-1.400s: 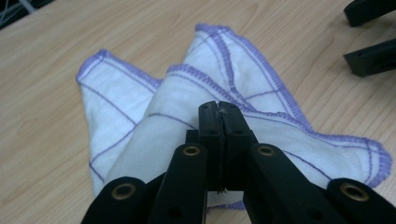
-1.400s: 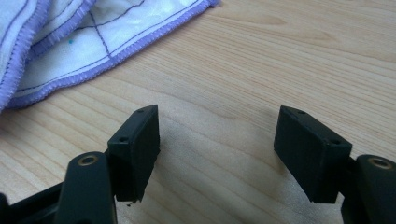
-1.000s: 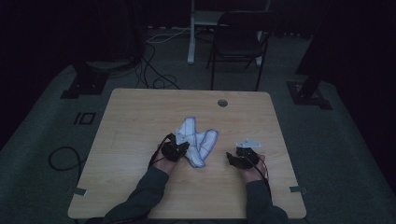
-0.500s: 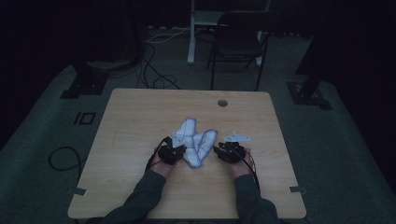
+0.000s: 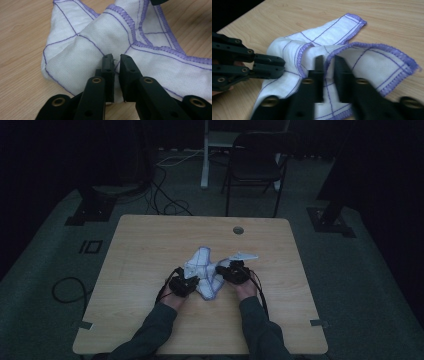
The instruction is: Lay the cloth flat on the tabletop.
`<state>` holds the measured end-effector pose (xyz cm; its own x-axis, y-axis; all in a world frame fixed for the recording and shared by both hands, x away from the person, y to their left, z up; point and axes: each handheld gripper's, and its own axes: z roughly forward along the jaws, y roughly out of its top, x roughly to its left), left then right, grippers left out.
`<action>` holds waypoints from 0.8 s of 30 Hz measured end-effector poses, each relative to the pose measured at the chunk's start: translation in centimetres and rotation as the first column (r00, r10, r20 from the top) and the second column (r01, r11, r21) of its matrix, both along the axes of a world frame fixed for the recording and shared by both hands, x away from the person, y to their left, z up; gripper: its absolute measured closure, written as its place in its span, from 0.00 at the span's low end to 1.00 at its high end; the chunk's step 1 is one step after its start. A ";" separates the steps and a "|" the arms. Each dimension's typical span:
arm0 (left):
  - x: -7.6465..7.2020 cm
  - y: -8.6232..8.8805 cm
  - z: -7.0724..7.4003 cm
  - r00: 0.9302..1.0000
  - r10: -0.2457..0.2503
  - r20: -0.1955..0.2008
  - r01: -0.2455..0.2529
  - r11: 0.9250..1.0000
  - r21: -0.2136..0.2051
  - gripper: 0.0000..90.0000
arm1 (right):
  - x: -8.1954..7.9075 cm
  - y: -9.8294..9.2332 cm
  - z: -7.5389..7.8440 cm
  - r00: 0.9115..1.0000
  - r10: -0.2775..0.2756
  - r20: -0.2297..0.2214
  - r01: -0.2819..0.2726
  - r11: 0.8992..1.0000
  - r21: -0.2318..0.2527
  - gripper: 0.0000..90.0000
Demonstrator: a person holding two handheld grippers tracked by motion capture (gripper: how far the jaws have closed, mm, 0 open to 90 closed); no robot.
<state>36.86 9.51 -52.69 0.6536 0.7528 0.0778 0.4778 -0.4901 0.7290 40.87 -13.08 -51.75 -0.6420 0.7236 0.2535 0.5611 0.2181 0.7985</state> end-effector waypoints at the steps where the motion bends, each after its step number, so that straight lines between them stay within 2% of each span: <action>1: 0.0 0.0 0.0 1.000 -0.002 0.001 0.002 1.000 0.002 0.90 | 0.0 0.0 0.0 1.000 0.008 0.000 -0.008 1.000 -0.002 1.00; 5: -0.1 -0.2 0.5 1.000 -0.013 0.008 0.013 1.000 -0.019 0.81 | -0.3 0.0 0.1 1.000 0.028 0.012 -0.028 1.000 0.001 1.00; 9: 0.1 -0.4 1.3 0.999 -0.011 0.032 0.011 1.000 -0.023 0.74 | -0.6 0.0 0.1 0.999 0.040 0.026 -0.039 0.999 -0.009 1.00; 14: 1.2 -1.2 2.4 0.997 -0.023 0.072 0.024 1.000 -0.015 0.67 | -0.6 0.0 0.2 0.999 0.041 0.032 -0.041 0.999 -0.015 1.00; 17: 2.2 -1.8 2.5 0.997 -0.032 0.071 0.033 0.999 -0.016 0.58 | -0.6 0.0 0.2 0.999 0.041 0.032 -0.041 0.999 -0.020 1.00; 19: 2.7 -2.2 2.3 0.996 -0.043 0.077 0.043 0.999 0.001 0.56 | -0.6 0.0 0.2 0.999 0.042 0.035 -0.041 0.999 -0.021 1.00; 22: 3.4 -2.7 1.8 0.997 -0.053 0.051 0.051 0.998 0.029 0.56 | -0.7 -0.1 0.3 0.999 0.040 0.037 -0.039 0.999 -0.027 1.00; 24: 3.5 -2.8 1.7 0.998 -0.050 0.039 0.048 0.998 0.046 0.69 | -0.8 -0.2 0.4 0.998 0.039 0.043 -0.038 0.999 -0.037 1.00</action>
<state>40.33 6.70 -51.02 0.6856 0.7148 0.1376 0.4231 -0.5451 0.7238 40.12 -13.26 -51.36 -0.6794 0.7063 0.1988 0.5166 0.2681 0.8132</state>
